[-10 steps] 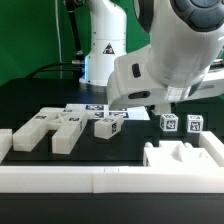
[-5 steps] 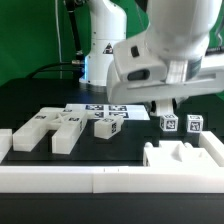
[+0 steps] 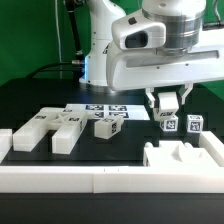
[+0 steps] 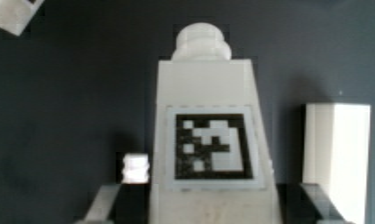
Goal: Assemble chair
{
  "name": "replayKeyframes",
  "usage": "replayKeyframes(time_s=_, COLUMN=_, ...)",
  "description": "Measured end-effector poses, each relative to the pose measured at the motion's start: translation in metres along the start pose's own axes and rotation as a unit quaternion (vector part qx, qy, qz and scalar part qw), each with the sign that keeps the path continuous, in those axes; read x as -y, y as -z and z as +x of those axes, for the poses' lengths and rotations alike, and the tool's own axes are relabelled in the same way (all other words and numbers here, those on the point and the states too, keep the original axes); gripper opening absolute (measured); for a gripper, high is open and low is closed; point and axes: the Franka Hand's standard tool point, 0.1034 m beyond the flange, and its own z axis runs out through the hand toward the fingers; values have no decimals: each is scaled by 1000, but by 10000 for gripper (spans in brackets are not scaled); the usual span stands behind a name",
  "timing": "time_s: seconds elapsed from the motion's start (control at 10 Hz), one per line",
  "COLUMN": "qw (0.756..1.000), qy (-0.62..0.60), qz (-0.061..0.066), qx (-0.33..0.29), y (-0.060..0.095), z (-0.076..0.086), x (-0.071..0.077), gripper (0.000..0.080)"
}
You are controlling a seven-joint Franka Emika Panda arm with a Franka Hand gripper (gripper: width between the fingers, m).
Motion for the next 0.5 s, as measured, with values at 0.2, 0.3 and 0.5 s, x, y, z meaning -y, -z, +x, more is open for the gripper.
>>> replayKeyframes(time_s=0.2, qw=997, qy=0, qz=-8, qx=-70, y=1, z=1, x=-2, gripper=291)
replayKeyframes(time_s=0.3, qw=996, qy=2, qz=-8, qx=-84, y=13, z=4, x=1, gripper=291)
replayKeyframes(time_s=0.5, qw=988, qy=3, qz=-10, qx=-151, y=29, z=19, x=8, gripper=291)
